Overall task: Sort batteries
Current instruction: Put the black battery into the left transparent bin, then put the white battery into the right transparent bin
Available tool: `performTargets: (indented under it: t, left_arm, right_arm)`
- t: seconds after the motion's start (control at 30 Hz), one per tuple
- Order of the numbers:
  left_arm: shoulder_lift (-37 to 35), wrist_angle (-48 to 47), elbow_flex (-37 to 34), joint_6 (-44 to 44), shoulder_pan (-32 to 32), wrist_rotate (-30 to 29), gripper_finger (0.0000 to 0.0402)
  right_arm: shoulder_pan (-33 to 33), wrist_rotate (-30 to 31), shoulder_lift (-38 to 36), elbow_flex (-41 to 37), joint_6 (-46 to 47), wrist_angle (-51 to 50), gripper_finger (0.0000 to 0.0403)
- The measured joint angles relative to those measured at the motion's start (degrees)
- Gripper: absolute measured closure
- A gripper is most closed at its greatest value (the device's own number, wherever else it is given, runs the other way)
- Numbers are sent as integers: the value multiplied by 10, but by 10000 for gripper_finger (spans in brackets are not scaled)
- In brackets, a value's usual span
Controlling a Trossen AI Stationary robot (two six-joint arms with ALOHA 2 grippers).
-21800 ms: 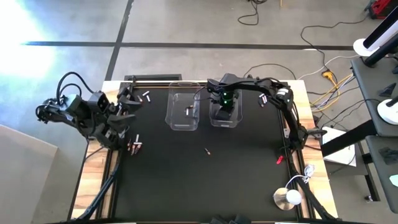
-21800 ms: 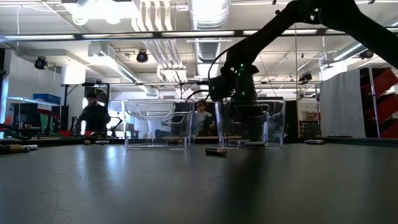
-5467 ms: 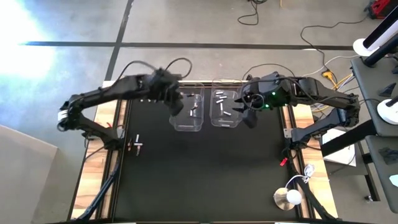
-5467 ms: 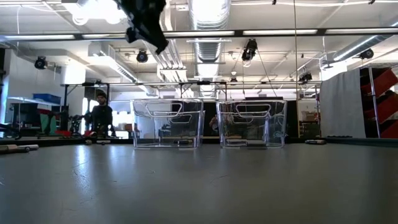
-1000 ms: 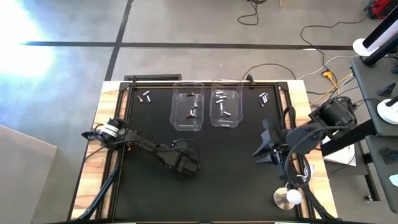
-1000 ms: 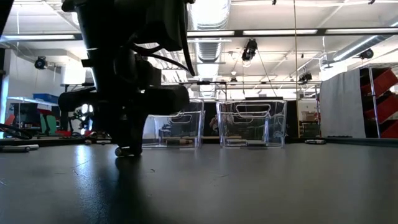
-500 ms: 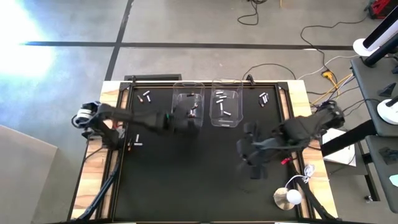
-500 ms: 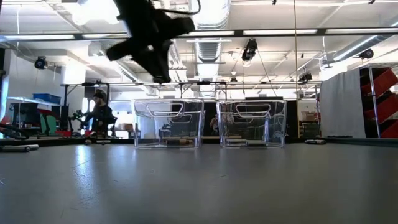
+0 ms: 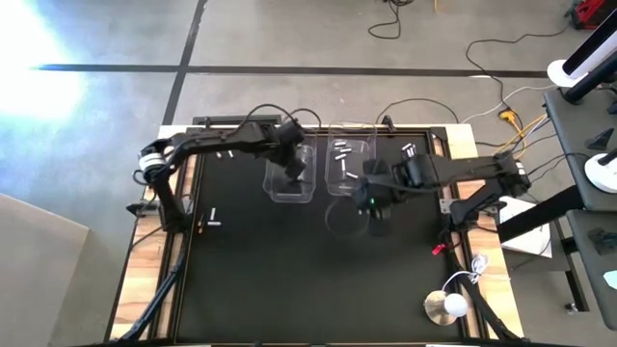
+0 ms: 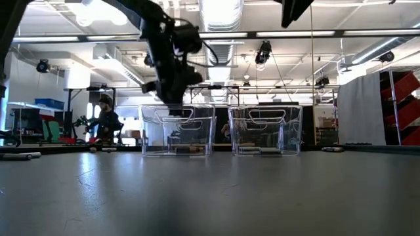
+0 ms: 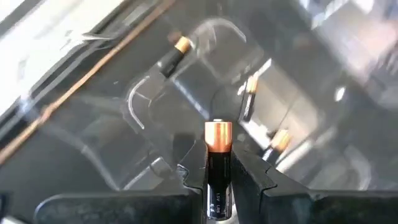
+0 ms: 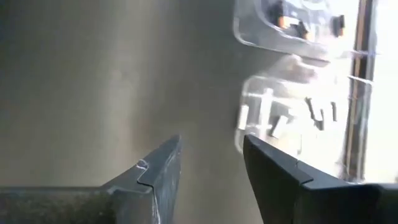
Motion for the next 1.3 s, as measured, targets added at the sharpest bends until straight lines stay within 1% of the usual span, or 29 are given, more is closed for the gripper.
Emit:
performTargets:
  t: [0.1,0.17,0.23,0.3,0.33,0.5,0.57,0.67,0.73,0.93,1.1,1.3]
  left_arm:
    - [27,-1,2,111,4,18,378]
    - [44,2,2,159,6,33,378]
    - [60,10,2,189,8,67,378]
    - [68,24,2,195,9,95,378]
    - [70,29,2,196,7,98,378]
    - [86,39,2,223,1,94,378]
    - [92,38,2,239,3,84,378]
    - [103,38,2,273,4,82,378]
    - [112,42,6,287,4,81,378]
    - [161,44,45,313,9,77,376]
    - [199,13,93,315,9,75,344]
    - [213,-14,135,326,9,71,297]
  right_arm:
    - [-36,0,-5,4,-27,1,234]
    - [-60,0,-12,5,-43,-1,236]
    - [-81,0,-20,5,-52,0,239]
    - [-101,0,-28,5,-60,0,242]
    - [-110,0,-31,5,-60,1,244]
    - [-151,0,-40,5,-53,9,250]
    - [-161,0,-39,5,-30,12,252]
    - [-168,-1,-39,5,10,28,255]
    - [-168,-1,-39,5,12,37,254]
    - [-168,-1,-39,5,57,52,243]
    - [-166,-3,-39,5,116,51,231]
    - [-158,-7,-39,5,127,50,212]
